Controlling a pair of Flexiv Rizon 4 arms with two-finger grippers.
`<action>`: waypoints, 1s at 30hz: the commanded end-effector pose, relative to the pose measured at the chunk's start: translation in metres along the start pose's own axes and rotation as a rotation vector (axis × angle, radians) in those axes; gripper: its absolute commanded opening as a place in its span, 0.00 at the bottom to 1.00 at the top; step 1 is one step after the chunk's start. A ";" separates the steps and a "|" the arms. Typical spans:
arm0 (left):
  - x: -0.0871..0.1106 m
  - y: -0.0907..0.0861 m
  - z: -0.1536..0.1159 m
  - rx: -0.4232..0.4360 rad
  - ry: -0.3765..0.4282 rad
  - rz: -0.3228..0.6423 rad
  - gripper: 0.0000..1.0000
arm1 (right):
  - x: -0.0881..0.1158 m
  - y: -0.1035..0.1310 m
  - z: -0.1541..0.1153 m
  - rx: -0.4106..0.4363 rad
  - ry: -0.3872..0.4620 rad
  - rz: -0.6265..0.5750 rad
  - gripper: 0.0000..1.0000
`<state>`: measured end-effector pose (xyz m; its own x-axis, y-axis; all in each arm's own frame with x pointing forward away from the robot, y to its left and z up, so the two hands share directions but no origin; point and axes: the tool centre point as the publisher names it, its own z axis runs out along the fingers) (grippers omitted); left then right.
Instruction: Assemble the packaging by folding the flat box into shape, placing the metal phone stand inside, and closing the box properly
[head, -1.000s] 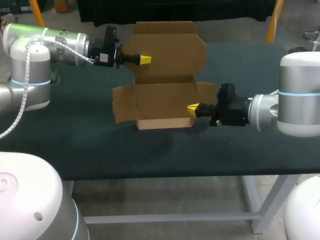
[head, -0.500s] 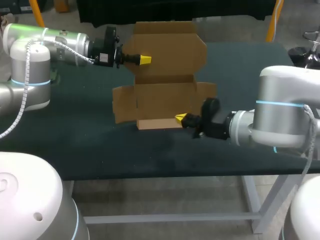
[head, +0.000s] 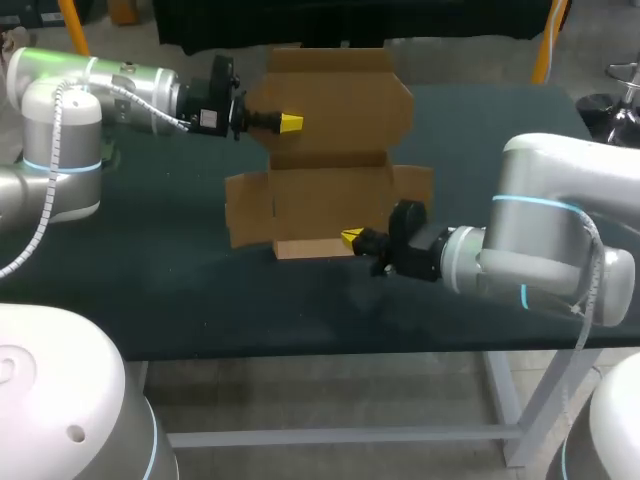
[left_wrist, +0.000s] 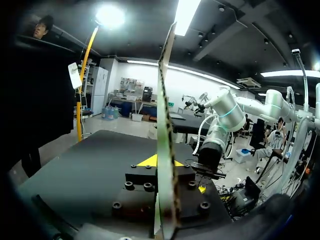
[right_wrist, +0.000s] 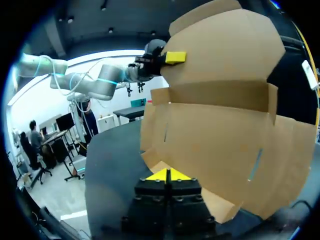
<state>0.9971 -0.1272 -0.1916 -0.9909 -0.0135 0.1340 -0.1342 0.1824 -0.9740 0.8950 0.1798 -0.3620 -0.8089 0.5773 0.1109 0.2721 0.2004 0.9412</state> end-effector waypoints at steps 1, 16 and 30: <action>-0.001 0.003 -0.002 0.003 0.008 0.002 0.00 | 0.000 -0.006 0.014 -0.001 -0.015 0.008 0.00; -0.002 0.005 -0.004 0.005 0.016 0.006 0.00 | -0.005 -0.027 0.031 0.019 -0.017 0.063 0.00; -0.002 0.005 -0.004 0.005 0.016 0.006 0.00 | -0.007 -0.040 0.054 0.051 -0.030 0.085 0.00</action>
<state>0.9977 -0.1243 -0.1947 -0.9915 -0.0028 0.1303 -0.1288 0.1767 -0.9758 0.9152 0.2014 -0.4124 -0.7741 0.6036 0.1907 0.3686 0.1849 0.9110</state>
